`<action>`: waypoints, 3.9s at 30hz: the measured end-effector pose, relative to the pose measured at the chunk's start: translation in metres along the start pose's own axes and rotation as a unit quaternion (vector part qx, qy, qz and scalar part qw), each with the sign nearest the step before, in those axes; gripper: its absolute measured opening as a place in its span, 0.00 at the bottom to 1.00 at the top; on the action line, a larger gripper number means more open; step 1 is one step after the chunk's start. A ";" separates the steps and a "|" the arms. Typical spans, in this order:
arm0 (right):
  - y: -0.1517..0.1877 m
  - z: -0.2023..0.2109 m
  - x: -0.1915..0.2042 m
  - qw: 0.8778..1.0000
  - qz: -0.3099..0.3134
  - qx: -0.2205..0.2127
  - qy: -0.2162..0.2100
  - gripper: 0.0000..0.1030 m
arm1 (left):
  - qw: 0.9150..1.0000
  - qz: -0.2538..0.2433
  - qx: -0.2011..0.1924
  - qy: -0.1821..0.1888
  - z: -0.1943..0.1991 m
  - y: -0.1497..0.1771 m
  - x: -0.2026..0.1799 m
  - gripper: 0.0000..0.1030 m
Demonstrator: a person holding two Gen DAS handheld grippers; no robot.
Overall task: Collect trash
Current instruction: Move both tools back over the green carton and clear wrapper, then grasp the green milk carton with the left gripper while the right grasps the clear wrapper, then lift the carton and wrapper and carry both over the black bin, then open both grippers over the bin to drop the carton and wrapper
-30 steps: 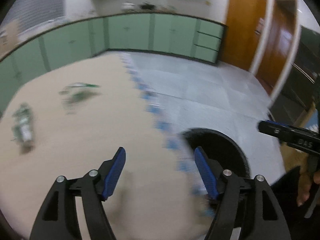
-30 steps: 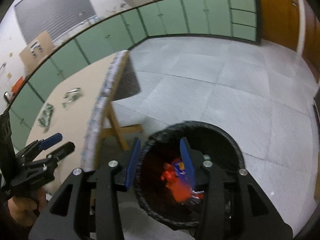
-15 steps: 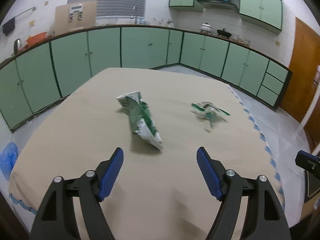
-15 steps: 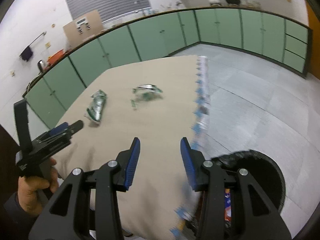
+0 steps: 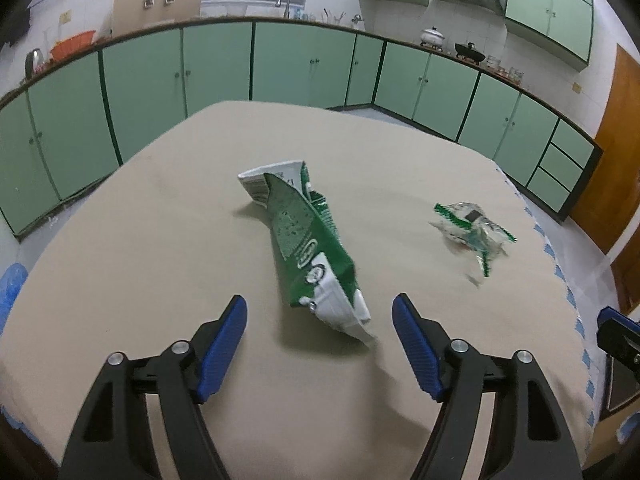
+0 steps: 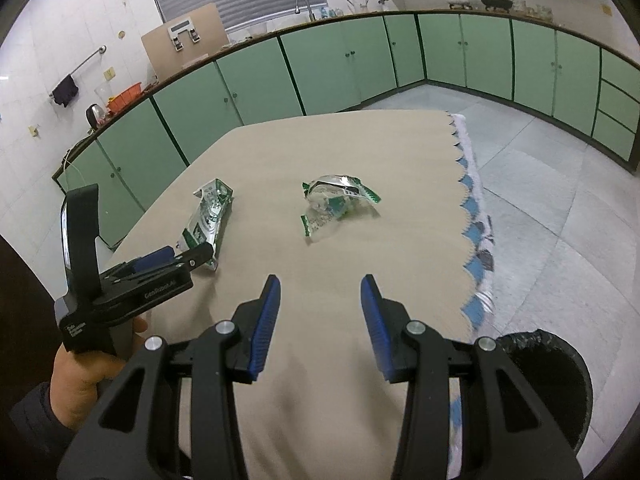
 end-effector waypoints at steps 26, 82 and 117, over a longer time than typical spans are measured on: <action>-0.047 -0.087 0.000 0.999 0.005 -0.002 0.044 0.51 | 0.997 -0.032 -0.027 0.058 0.007 -0.033 -0.004 0.18; 0.103 0.146 -0.185 0.969 -0.201 0.002 0.142 0.00 | 0.945 -0.183 -0.010 0.272 0.130 0.036 -0.274 0.16; 0.197 0.126 -0.269 0.932 -0.294 0.070 0.200 0.60 | 0.925 -0.269 0.124 0.238 0.058 0.153 -0.356 0.53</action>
Point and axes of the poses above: each gripper's, at about its wrist camera, not at the fingertips, and z roughly against the way its jaws point, x to its left, y to its underside, the point moved 10 cm from there along -z, roughly the way its jaws point, and after that the axes turned 4 degrees about -x, right-handed, at the moved point
